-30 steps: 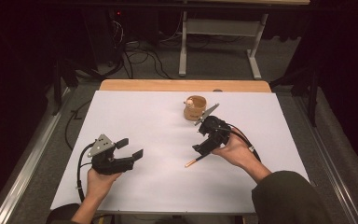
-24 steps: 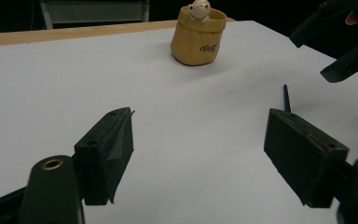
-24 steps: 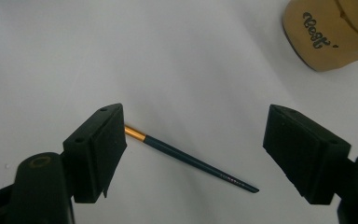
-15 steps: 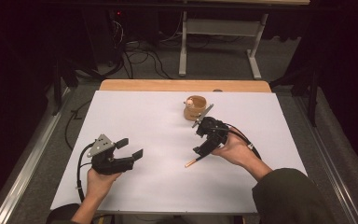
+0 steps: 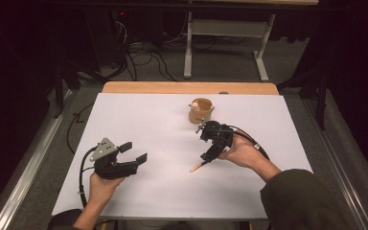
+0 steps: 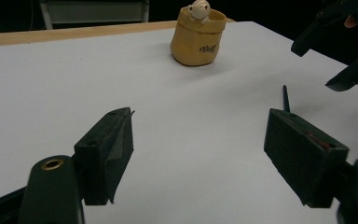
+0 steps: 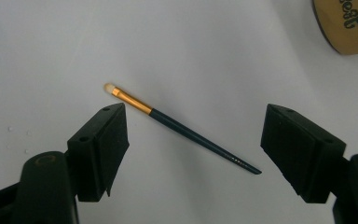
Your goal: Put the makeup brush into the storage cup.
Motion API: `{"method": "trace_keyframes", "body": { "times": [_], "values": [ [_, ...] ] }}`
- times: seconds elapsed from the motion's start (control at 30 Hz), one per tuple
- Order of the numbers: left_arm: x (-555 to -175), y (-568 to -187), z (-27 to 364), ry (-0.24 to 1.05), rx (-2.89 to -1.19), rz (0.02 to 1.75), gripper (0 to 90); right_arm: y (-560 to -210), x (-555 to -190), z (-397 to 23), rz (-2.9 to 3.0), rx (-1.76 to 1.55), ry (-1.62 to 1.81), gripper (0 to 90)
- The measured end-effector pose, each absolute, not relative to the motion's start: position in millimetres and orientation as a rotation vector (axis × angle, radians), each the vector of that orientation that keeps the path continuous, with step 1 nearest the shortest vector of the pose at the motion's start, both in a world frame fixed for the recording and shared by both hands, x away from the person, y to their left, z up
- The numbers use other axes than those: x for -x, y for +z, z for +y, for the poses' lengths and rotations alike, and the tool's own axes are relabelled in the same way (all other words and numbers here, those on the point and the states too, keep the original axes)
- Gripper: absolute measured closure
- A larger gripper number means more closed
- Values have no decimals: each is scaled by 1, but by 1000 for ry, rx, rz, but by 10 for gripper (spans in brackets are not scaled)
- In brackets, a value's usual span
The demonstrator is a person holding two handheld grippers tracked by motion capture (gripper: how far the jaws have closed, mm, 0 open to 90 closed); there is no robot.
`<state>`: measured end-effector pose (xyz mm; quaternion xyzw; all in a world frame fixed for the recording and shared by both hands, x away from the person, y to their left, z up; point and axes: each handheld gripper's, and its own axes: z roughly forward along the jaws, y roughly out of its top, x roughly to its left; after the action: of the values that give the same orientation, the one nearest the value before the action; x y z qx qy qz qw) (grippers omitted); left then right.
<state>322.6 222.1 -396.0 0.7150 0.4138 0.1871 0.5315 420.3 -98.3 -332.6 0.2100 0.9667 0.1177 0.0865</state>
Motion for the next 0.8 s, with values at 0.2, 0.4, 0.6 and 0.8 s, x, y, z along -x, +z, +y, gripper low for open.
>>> {"method": "trace_keyframes", "body": {
  "times": [0.2, 0.4, 0.6, 0.8],
  "values": [
    [-322, -396, 222, 447, -1707, 989, 244, -334, -421, -96, 2897, -600, 317, 251],
    [-322, -396, 222, 448, -1707, 985, 244, -337, -423, -93, 2910, -574, 272, 241],
    [-322, -396, 223, 450, -1705, 987, 244, -341, -424, -91, 2916, -562, 248, 239],
    [-322, -396, 222, 448, -1706, 987, 244, -348, -424, -88, 2938, -548, 211, 240]
  ]
}}
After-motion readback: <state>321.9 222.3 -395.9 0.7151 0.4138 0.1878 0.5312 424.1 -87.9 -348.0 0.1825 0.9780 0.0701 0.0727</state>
